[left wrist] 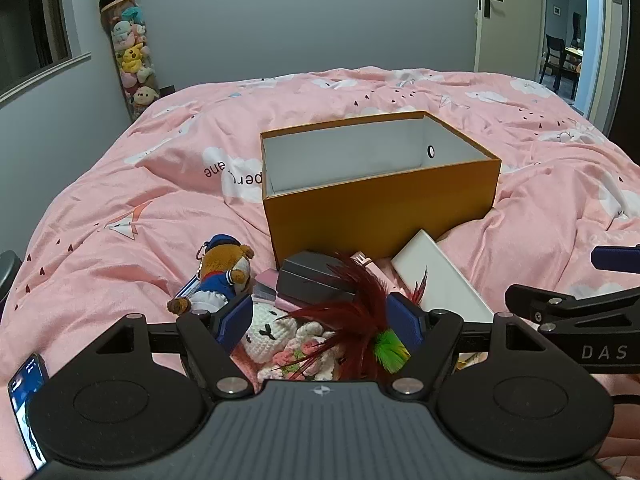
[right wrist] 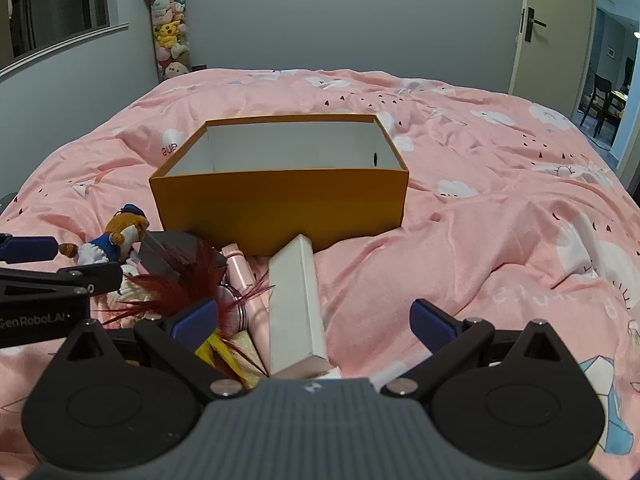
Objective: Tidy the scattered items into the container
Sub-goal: 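Move both tools toward the white case and pink selfie stick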
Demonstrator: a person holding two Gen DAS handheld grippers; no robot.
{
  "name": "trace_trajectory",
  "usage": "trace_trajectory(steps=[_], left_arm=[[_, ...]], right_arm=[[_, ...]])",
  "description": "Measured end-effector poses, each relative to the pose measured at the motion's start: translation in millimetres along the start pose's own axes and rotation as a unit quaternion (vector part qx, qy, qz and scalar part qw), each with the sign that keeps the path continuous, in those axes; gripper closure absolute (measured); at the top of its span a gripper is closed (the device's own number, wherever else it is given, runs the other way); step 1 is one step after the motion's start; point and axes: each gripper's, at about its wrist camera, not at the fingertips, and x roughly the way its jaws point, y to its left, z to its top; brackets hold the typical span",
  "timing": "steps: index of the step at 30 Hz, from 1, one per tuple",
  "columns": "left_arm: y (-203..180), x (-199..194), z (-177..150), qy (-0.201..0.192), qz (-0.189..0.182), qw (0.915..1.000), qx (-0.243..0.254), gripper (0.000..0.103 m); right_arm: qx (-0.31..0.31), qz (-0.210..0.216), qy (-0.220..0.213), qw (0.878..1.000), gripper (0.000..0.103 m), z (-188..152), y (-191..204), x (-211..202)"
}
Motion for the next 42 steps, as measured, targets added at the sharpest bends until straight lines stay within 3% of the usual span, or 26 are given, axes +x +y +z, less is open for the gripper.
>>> trace_trajectory(steps=[11, 42], left_arm=[[1, 0, 0, 0.0, 0.005, 1.0, 0.001, 0.016], [0, 13, -3, 0.03, 0.006, 0.9995, -0.001, 0.016]], right_arm=[[0.004, 0.005, -0.01, 1.0, 0.0, 1, -2, -2], [0.015, 0.014, 0.019, 1.0, 0.001, -2, -5, 10]])
